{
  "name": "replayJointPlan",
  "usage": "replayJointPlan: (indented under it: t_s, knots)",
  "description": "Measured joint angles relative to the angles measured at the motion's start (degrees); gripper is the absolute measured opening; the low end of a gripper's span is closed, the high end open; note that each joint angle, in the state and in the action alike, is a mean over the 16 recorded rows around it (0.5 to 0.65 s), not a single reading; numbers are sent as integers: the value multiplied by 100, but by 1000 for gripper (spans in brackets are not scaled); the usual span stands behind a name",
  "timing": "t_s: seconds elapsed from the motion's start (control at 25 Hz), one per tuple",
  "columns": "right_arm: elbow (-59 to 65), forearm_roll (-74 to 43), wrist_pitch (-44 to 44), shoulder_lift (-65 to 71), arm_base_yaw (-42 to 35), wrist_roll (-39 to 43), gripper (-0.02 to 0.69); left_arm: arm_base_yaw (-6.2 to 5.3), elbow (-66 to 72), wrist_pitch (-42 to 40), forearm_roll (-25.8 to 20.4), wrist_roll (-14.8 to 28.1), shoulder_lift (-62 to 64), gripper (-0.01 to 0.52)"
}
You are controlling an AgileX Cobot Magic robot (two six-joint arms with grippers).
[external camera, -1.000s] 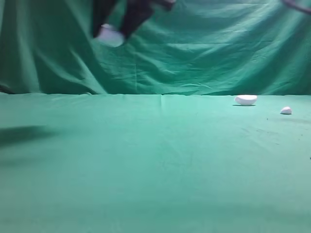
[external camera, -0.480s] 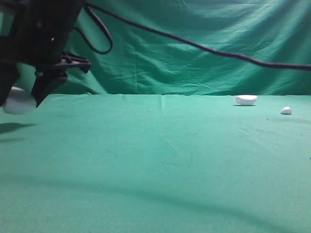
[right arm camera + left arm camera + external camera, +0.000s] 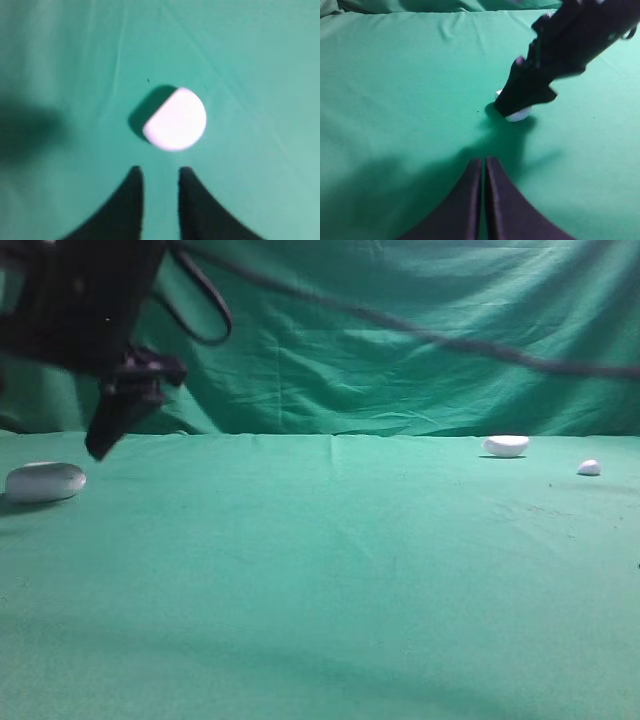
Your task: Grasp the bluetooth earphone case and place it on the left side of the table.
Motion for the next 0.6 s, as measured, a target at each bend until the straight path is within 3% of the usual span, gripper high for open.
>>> replayJointPlan:
  t_s: [0.2, 0.6]
  knots:
    - [103, -462, 549, -840, -134, 305, 16, 0, 0, 0, 0, 0, 0, 0]
    - [1903, -821, 623, -2775, -772, 721, 0, 0, 0, 0, 0, 0, 0, 0]
